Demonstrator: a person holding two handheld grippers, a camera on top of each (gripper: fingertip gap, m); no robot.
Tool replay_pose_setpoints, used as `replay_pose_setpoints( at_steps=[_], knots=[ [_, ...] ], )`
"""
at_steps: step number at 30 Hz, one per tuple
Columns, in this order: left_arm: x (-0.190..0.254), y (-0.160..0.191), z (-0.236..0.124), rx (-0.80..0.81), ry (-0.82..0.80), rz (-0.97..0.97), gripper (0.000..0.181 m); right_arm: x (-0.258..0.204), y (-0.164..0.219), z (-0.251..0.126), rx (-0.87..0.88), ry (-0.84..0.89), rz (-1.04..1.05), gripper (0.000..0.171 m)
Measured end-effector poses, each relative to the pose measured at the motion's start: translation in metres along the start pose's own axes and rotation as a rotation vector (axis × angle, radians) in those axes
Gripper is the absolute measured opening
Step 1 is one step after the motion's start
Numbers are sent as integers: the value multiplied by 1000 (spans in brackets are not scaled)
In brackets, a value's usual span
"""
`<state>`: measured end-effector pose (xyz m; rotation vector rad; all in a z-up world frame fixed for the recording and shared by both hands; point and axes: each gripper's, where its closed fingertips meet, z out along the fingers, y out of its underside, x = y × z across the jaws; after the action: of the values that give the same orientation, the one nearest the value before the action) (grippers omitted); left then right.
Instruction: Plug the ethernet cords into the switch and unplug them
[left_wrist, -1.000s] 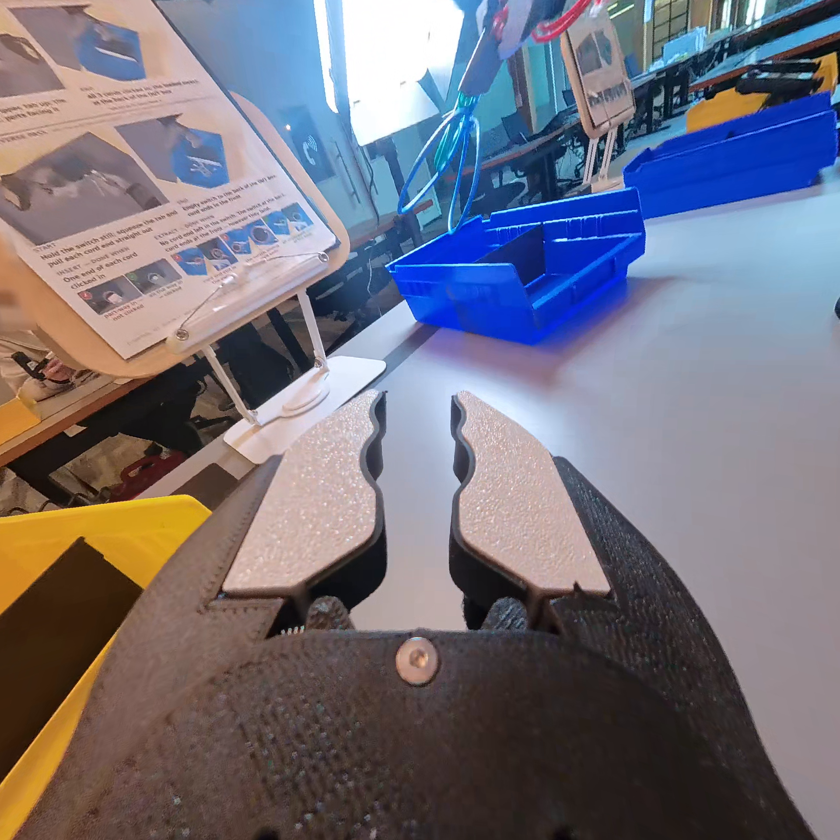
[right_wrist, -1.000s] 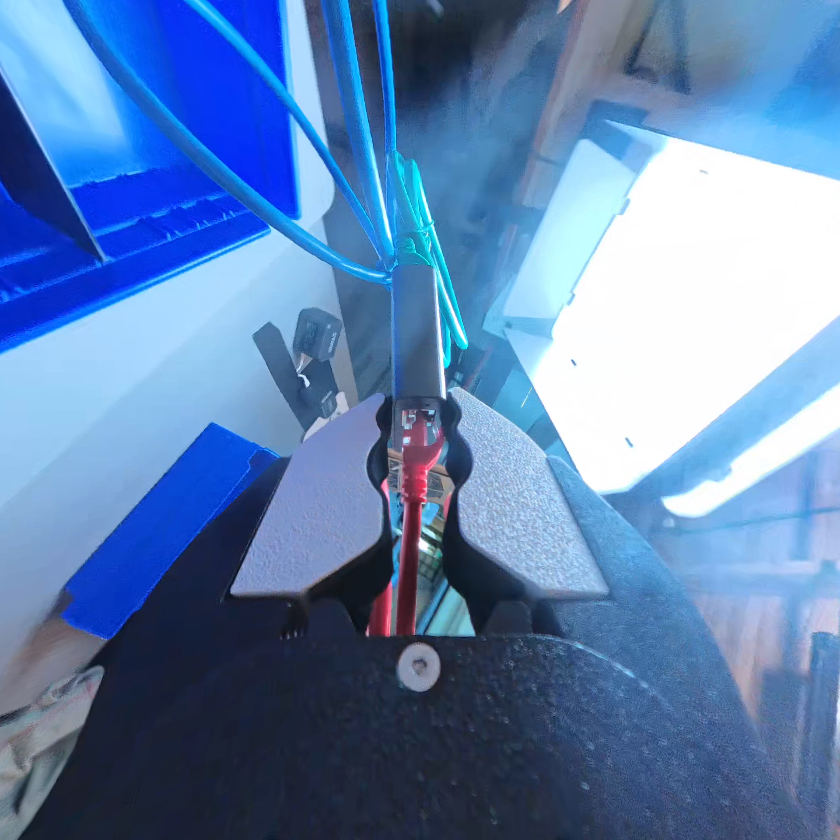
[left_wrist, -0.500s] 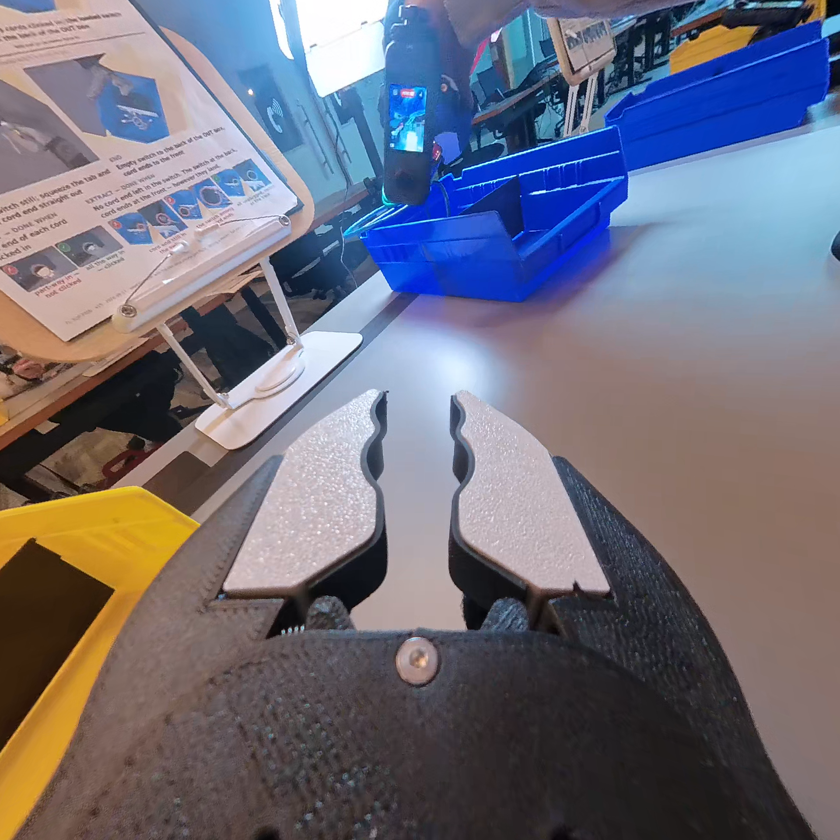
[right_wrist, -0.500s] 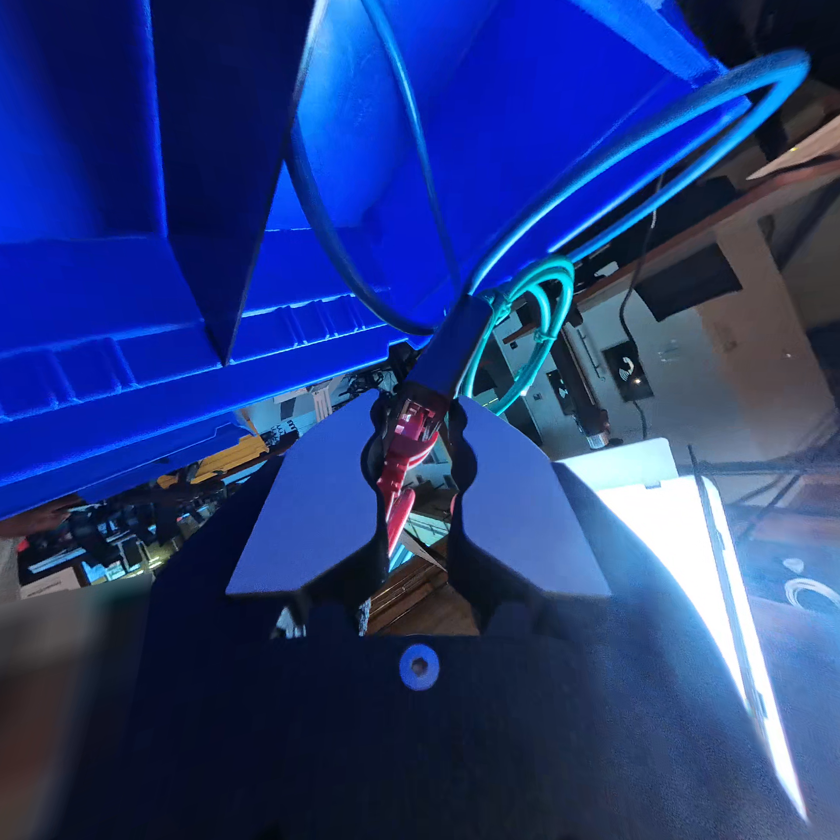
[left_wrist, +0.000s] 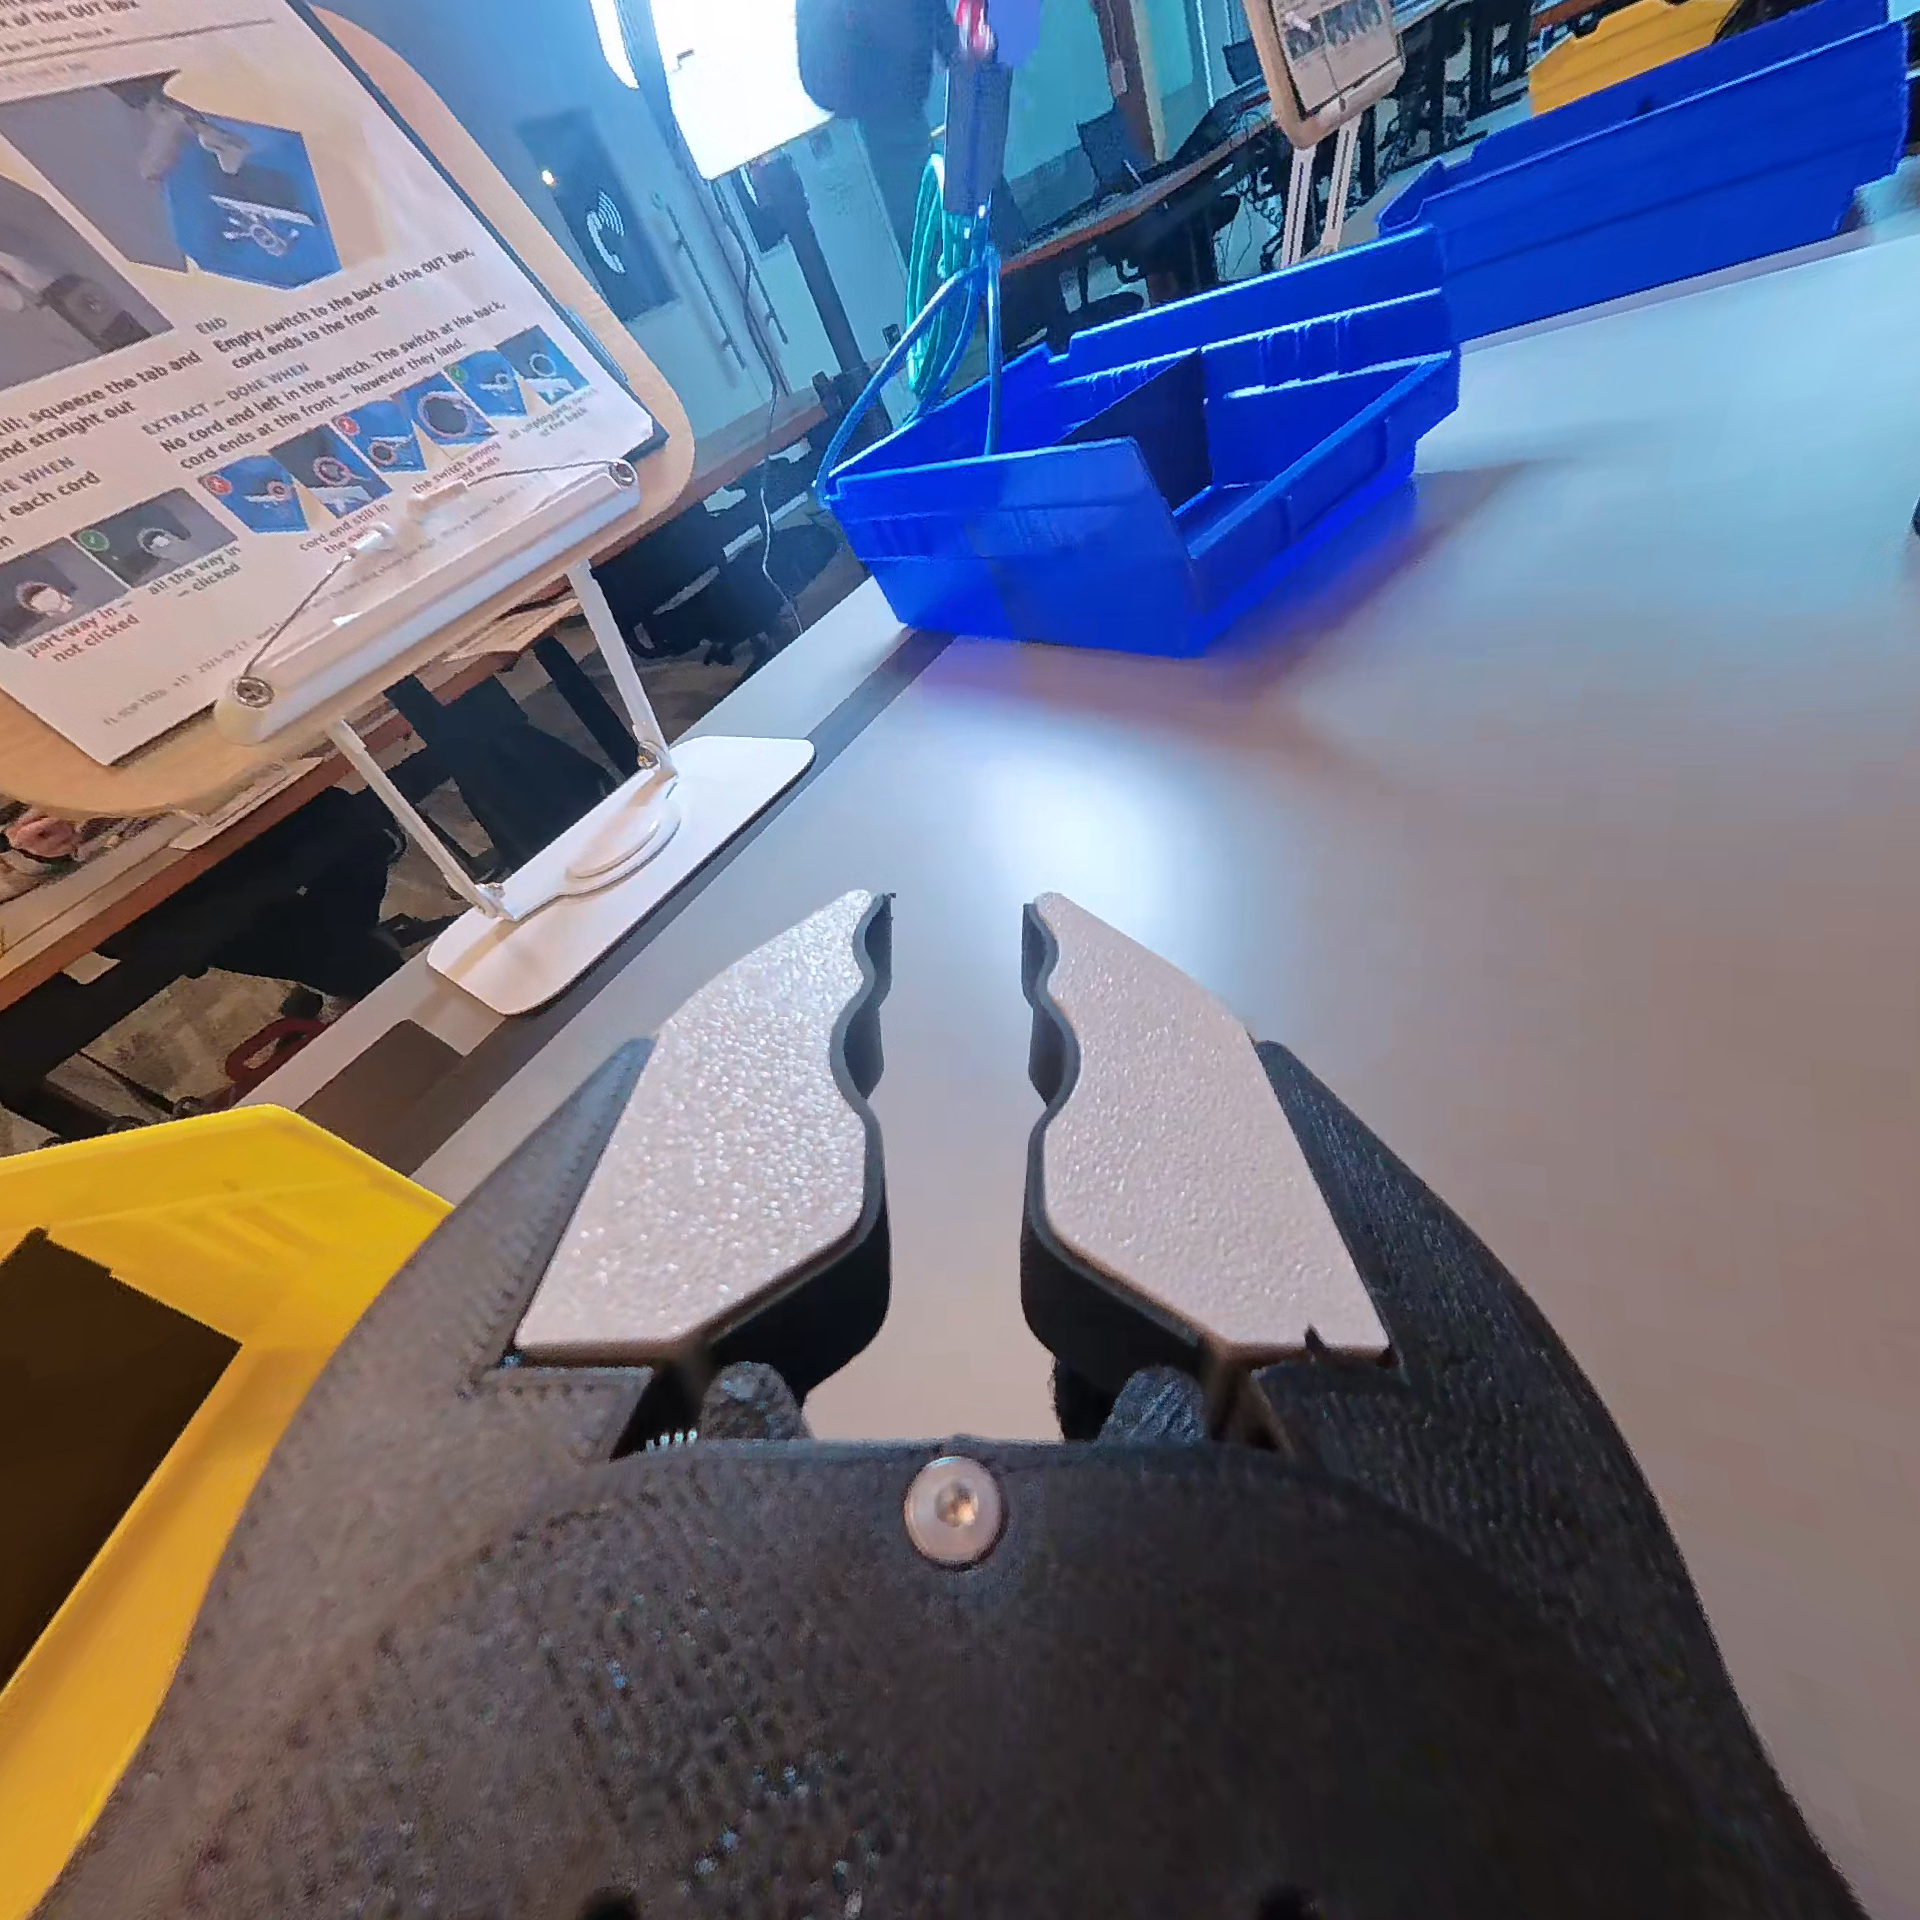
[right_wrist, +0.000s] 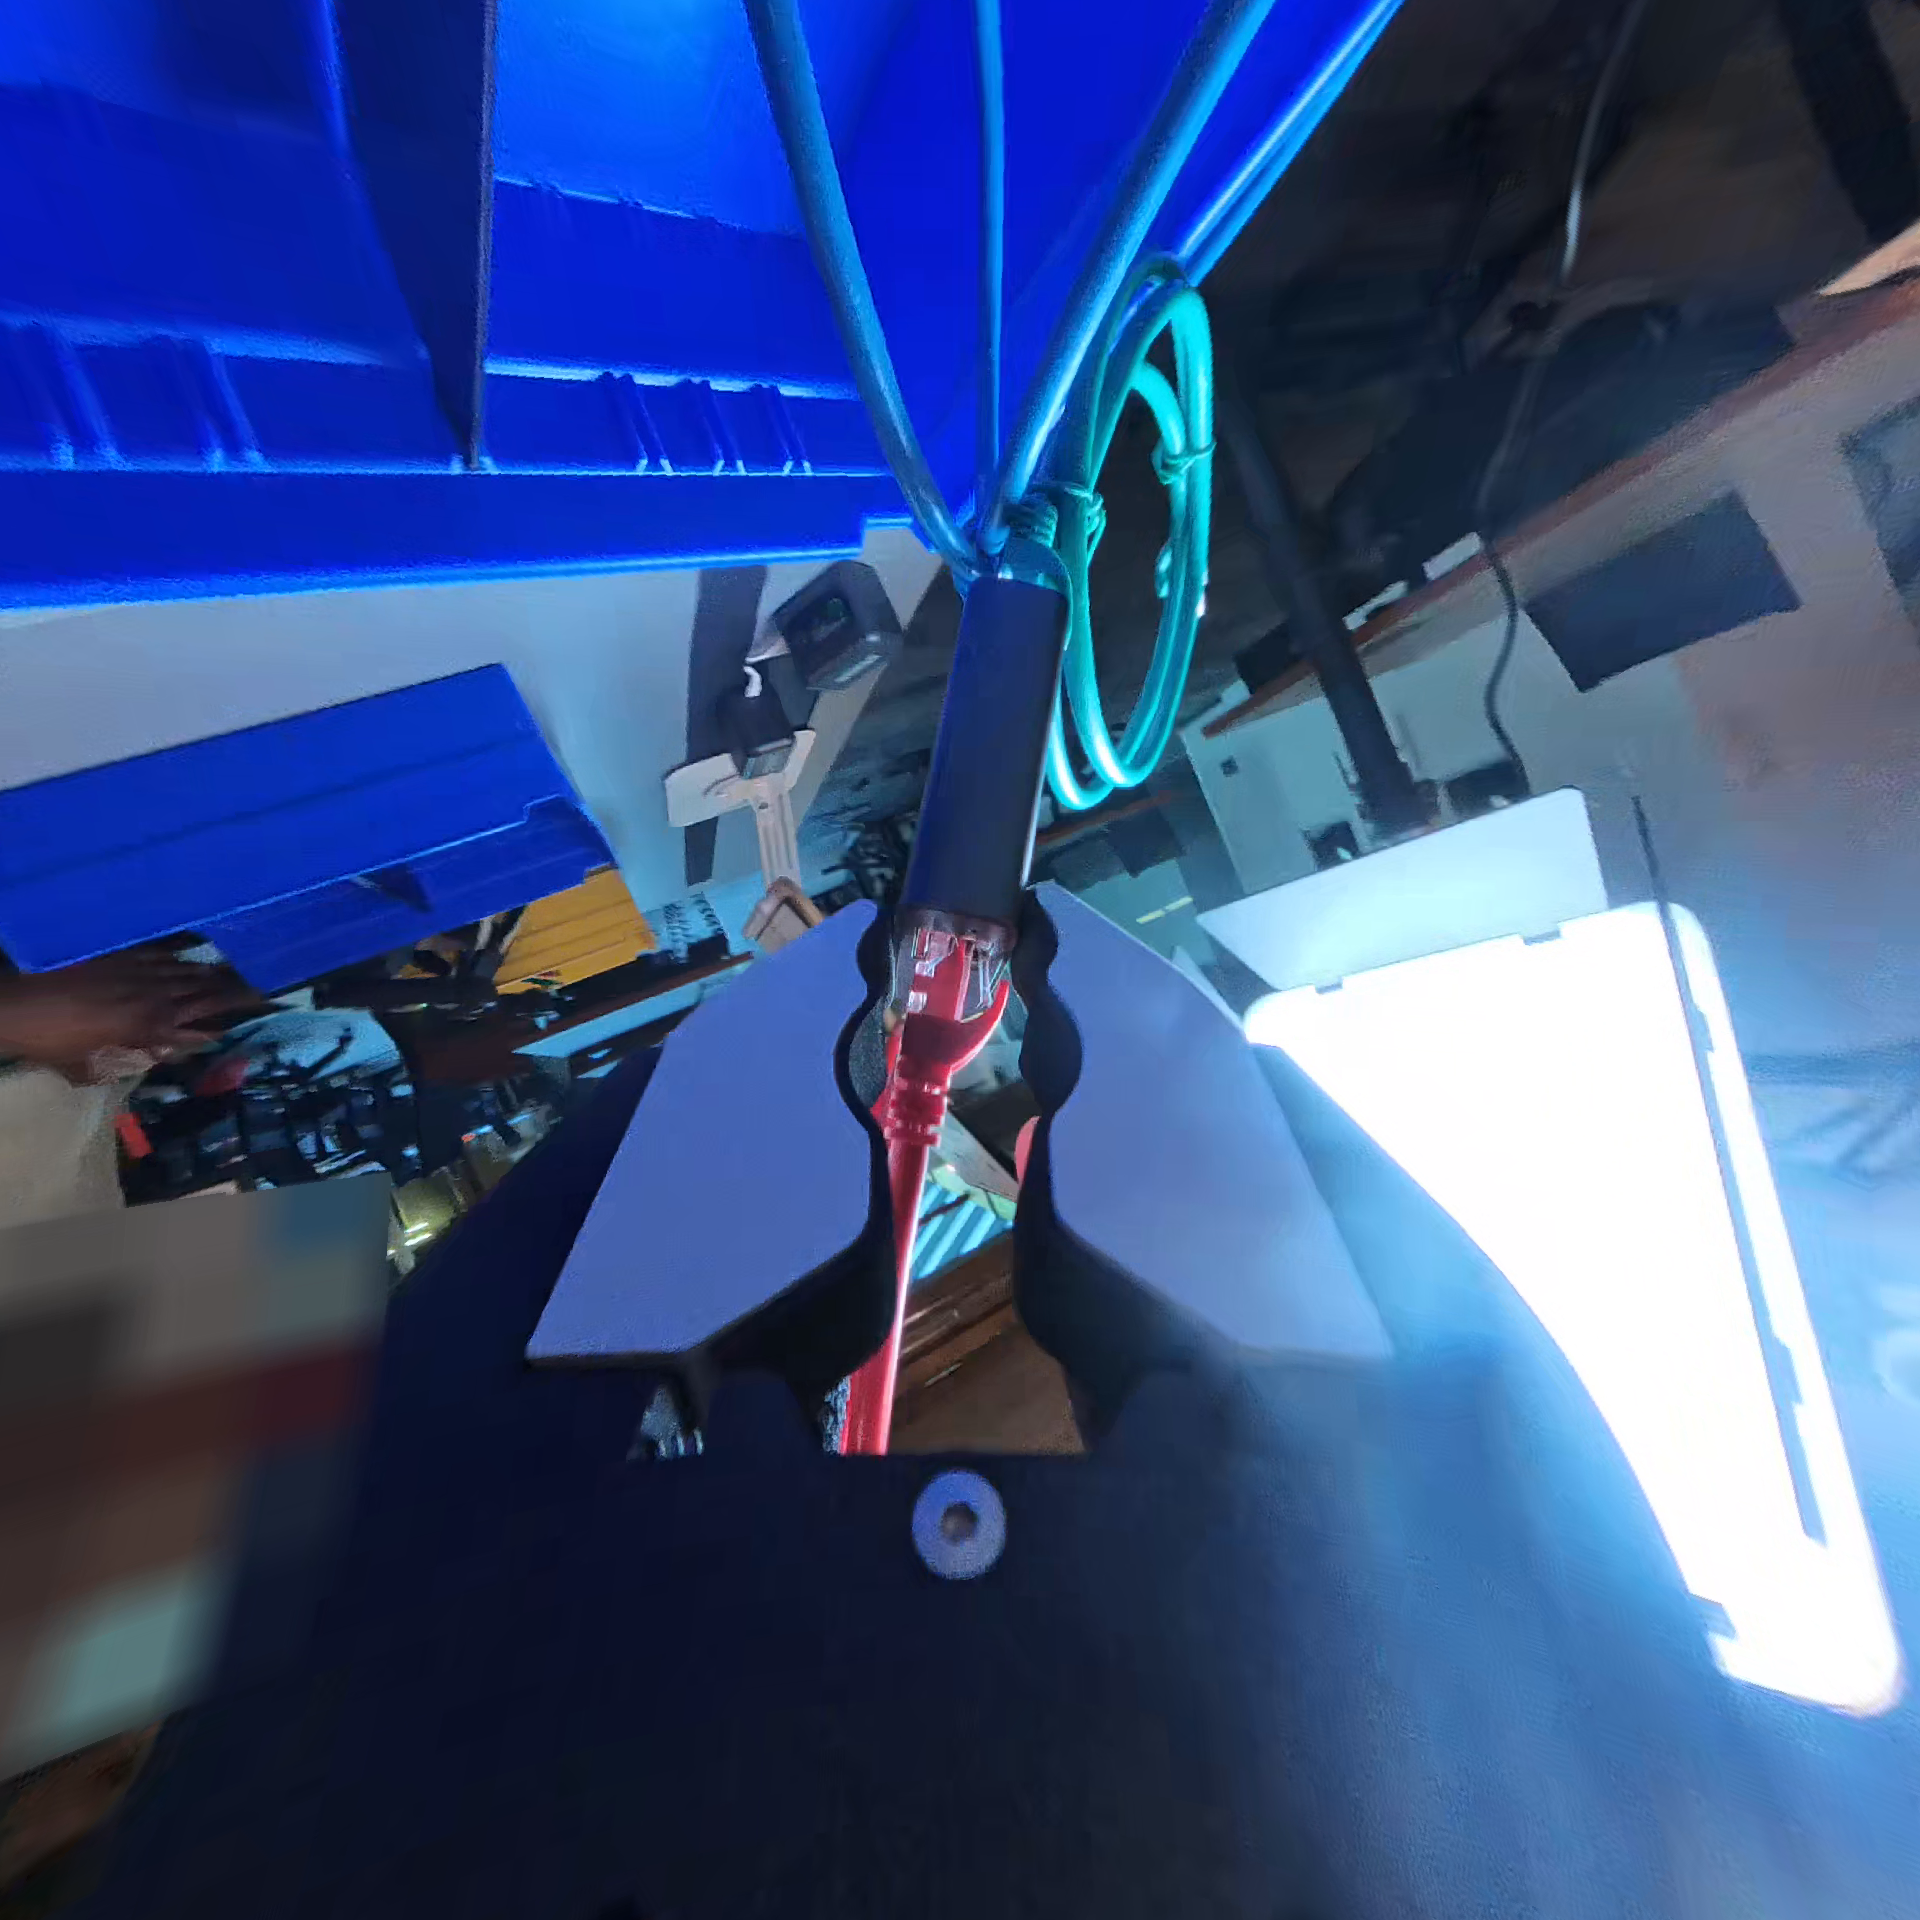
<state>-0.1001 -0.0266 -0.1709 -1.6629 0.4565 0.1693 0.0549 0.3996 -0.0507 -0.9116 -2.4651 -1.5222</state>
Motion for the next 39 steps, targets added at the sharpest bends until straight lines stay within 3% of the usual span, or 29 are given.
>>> replay_pose_setpoints(
  at_steps=[5,12,18,29,39],
  knots=[
    [1,7,2,-17,10,-13,24,-15,14,-25,-17,-142,-54,22],
    [3,13,4,-31,27,-18,23,-8,67,-47,-90,-166,22,21],
    [4,20,7,-48,45,-41,23,-33,94,-68,-110,-256,72,21],
    [7,20,7,-58,40,-14,22,-27,77,-31,-73,-46,204,21],
    [12,22,11,-67,70,-19,21,-86,147,-89,-28,-226,336,21]
  ],
)
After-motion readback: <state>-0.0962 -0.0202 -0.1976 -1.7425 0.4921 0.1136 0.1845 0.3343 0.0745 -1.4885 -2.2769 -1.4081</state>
